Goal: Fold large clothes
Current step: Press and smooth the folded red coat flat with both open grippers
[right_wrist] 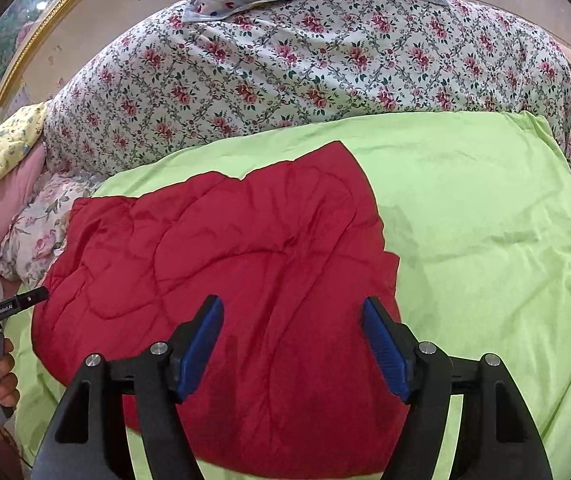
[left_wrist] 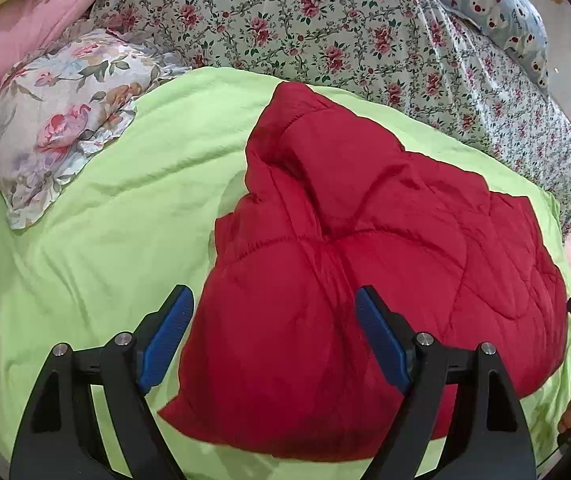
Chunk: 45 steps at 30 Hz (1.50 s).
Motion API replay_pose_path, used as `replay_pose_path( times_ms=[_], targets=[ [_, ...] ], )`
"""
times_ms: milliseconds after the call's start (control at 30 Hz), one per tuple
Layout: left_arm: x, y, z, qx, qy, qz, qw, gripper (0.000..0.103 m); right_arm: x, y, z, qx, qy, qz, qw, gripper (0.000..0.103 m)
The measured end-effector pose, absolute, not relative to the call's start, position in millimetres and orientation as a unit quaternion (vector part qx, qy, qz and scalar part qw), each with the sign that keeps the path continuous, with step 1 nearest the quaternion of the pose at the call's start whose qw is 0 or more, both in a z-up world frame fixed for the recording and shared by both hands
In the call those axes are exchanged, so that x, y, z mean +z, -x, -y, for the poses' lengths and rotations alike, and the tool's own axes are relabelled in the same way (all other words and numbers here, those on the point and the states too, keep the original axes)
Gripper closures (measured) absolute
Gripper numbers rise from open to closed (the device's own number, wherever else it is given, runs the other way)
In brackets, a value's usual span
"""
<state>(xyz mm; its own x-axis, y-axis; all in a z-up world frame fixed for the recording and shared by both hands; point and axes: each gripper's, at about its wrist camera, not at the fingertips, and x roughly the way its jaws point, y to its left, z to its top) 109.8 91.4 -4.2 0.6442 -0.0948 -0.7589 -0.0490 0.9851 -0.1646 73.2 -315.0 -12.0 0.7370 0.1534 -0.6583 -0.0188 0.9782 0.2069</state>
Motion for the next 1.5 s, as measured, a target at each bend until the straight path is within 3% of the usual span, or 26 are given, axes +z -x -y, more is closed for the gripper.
replay_pose_path(
  times_ms=[900, 1500],
  targets=[
    [0.8, -47.9, -35.2, -0.053, 0.036, -0.426, 0.903, 0.019, -19.9, -27.1, 255.5, 0.092, -0.069, -0.367, 0.923, 0.030],
    [-12.6, -65.8, 1.9, -0.046, -0.027, -0.446, 0.894, 0.019, -52.1, -66.4, 253.3, 0.046, -0.030, -0.388, 0.920, 0.026]
  ],
)
